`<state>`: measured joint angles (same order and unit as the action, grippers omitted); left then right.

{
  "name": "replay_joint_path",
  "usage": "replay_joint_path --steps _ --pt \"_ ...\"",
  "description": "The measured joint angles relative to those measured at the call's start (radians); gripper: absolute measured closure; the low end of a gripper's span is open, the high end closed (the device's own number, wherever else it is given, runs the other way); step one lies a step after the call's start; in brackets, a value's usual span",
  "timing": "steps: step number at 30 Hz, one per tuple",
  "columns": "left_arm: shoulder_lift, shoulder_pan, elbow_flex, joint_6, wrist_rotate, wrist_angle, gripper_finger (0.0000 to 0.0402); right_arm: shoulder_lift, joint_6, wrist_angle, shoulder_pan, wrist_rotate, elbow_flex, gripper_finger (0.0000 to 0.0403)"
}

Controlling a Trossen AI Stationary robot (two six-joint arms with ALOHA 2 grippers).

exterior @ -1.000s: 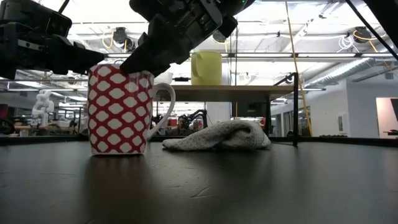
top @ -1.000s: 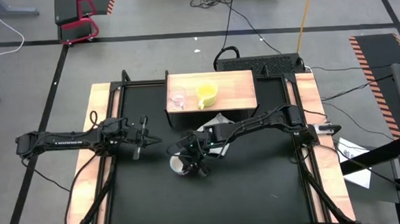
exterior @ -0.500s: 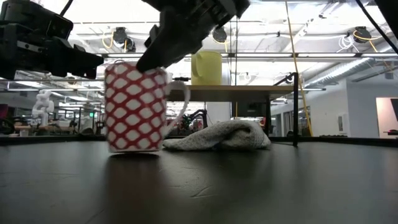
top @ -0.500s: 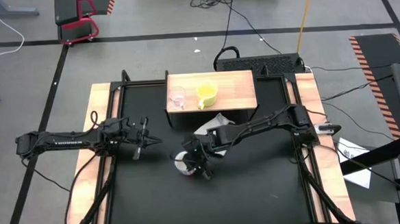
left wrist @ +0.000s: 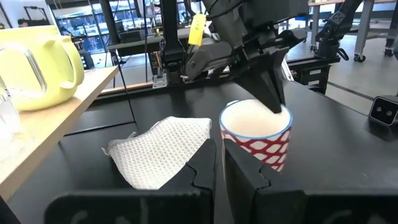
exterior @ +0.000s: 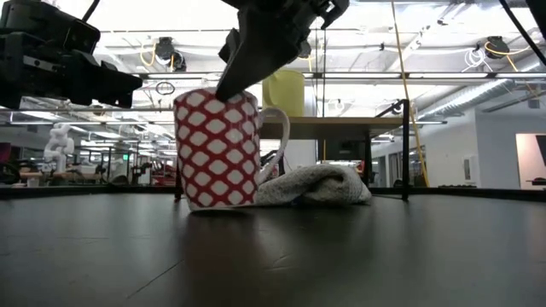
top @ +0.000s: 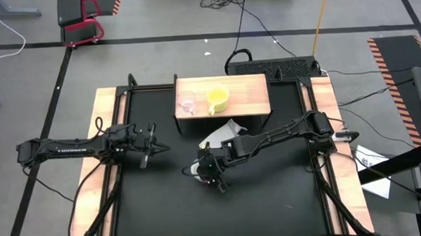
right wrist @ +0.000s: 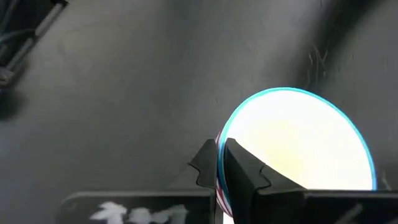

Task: Stack small to large cups/mugs on shelf
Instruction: Move the red pattern white mug near the shelf

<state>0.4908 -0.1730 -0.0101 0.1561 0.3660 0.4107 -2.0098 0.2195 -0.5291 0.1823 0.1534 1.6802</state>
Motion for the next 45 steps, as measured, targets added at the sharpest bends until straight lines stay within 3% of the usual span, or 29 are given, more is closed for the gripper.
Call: replay_joint_path --steps 5,16,22,30,33,37,45 --pt "0.0 0.0 0.0 -0.009 0.0 0.0 0.0371 0.001 -0.019 -0.021 0.017 -0.046 0.0 0.0399" --pt "0.0 0.0 0.0 -0.026 0.0 0.001 0.0371 0.047 -0.023 -0.014 0.049 -0.038 0.0 0.0399" --pt "0.0 0.0 0.0 -0.031 0.001 0.001 0.0371 0.172 -0.016 0.054 0.042 -0.039 -0.076 0.0399" --pt "0.0 0.0 0.0 -0.031 0.001 0.008 0.0371 0.402 -0.051 0.234 0.016 -0.058 -0.357 0.0399" --pt "0.0 0.0 0.0 -0.03 0.001 0.01 0.0371 0.486 -0.067 0.228 0.014 -0.125 -0.433 0.0399" --pt "0.0 0.0 0.0 -0.03 0.001 0.01 0.0371 0.591 -0.09 0.226 0.012 -0.133 -0.5 0.0399" --pt "0.0 0.0 0.0 -0.03 0.001 0.011 0.0371 0.695 -0.189 0.082 0.007 -0.166 -0.51 0.0399"
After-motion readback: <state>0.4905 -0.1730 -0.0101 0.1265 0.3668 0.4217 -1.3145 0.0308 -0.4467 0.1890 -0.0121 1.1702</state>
